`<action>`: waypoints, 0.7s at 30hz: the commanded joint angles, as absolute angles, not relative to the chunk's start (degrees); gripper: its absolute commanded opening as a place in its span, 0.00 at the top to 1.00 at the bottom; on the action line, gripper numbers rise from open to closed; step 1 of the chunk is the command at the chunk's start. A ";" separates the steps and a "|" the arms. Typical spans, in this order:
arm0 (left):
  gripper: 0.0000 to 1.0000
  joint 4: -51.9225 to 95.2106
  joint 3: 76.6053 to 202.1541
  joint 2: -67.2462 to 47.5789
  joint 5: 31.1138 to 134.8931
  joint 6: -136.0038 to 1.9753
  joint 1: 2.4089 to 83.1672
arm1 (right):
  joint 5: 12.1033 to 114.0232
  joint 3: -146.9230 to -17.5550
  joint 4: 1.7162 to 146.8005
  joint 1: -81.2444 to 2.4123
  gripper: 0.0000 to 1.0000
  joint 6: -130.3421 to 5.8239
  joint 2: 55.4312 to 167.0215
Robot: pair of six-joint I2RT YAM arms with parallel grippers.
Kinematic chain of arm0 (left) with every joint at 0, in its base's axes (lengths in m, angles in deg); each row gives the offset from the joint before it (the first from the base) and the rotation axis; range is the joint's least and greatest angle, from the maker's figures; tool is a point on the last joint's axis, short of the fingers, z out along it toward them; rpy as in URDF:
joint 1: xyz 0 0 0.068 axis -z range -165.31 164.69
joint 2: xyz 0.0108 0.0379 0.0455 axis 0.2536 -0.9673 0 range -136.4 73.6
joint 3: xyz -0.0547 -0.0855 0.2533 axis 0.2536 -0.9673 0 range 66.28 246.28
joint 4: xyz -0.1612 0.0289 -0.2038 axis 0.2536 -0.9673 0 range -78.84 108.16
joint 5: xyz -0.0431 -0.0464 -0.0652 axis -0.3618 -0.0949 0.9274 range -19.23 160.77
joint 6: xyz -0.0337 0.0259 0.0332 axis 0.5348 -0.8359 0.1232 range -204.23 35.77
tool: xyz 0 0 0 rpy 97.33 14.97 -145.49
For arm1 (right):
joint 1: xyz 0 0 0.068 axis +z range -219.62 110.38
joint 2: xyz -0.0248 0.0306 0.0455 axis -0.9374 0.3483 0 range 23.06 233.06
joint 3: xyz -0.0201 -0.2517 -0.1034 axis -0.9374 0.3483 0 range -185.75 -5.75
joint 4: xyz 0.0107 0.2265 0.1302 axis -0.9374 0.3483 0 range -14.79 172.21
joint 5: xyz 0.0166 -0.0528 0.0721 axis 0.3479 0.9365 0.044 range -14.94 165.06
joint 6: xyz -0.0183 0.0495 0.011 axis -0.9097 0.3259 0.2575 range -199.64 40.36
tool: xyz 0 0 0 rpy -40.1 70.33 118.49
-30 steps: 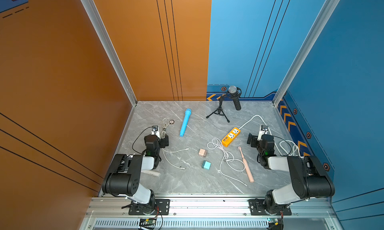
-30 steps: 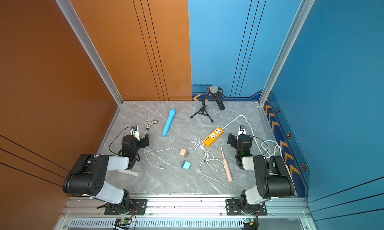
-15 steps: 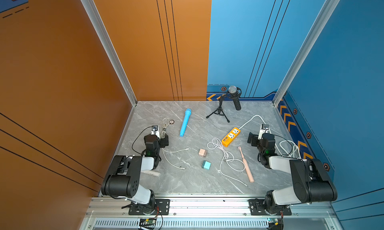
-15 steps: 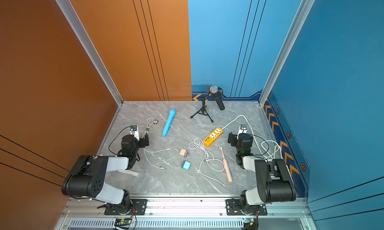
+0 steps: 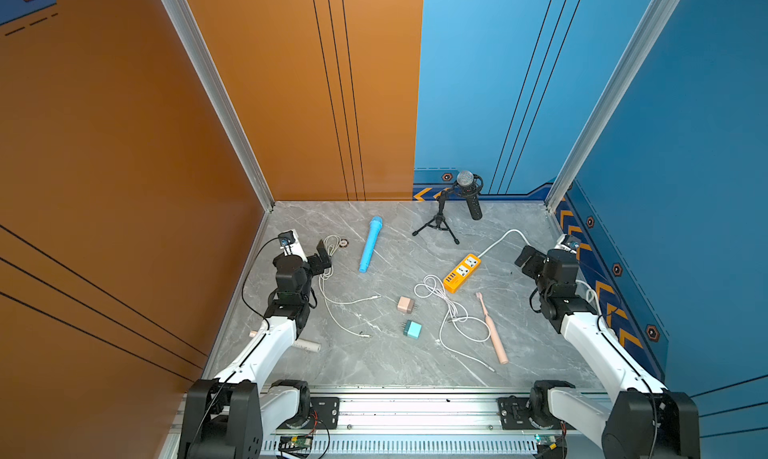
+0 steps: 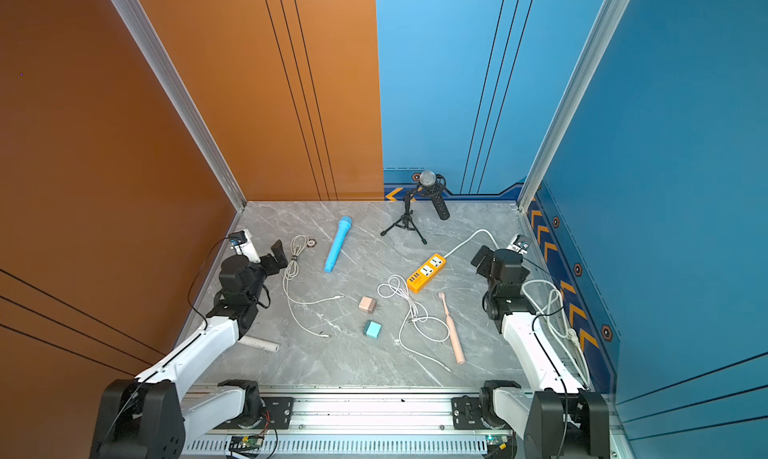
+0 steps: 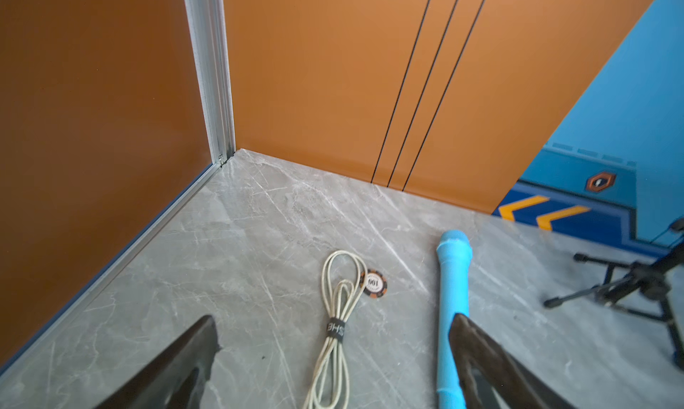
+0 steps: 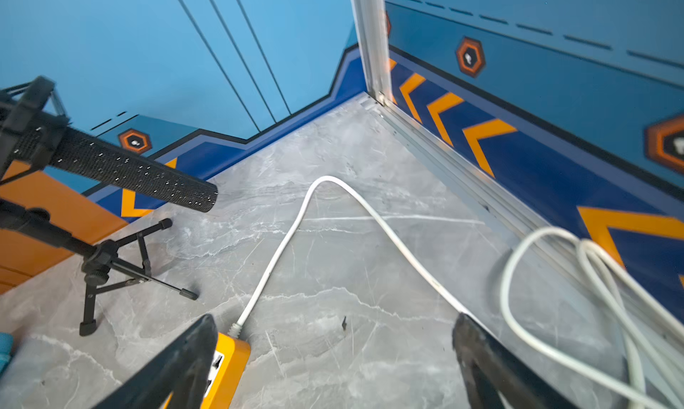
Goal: Charge the electric toothbrush
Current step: Adjust the socket at the center of the board.
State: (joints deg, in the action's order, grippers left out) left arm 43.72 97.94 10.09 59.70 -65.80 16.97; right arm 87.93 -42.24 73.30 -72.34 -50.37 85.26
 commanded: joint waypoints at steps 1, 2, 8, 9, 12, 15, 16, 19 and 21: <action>0.02 35.98 98.16 9.71 60.90 -53.49 15.58 | 87.33 -43.44 88.53 -73.66 0.00 -40.11 85.12; 0.02 35.92 98.35 9.75 64.35 -54.36 15.23 | 87.27 -44.09 90.00 -73.66 0.00 -39.84 85.54; 0.02 31.58 99.46 12.33 68.32 -61.10 21.82 | 86.15 -52.03 100.42 -68.59 0.00 -39.53 93.68; 0.02 28.99 100.59 12.38 68.55 -62.73 23.71 | 85.56 -53.81 101.65 -67.23 0.00 -39.48 95.65; 0.02 23.48 102.67 11.74 67.44 -66.76 30.61 | 85.74 -59.07 104.92 -62.13 0.00 -37.74 101.54; 0.02 20.06 104.26 10.23 66.79 -69.64 37.67 | 86.09 -64.43 106.34 -57.07 0.00 -36.33 107.42; 0.02 19.35 104.74 9.68 66.45 -70.19 39.54 | 85.86 -66.06 107.11 -55.85 0.00 -35.50 109.39; 0.02 17.72 105.92 7.85 65.84 -72.10 45.02 | 86.54 -70.75 108.49 -52.04 0.03 -32.93 115.29; 0.02 16.96 106.61 6.62 65.85 -73.36 48.07 | 87.37 -73.42 108.89 -50.03 0.04 -31.39 119.11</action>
State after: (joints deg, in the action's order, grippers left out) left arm 21.30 105.02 8.01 66.13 -69.60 45.43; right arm 85.80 -70.41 104.20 -52.03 -35.28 115.44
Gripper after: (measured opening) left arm 0.983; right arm 0.968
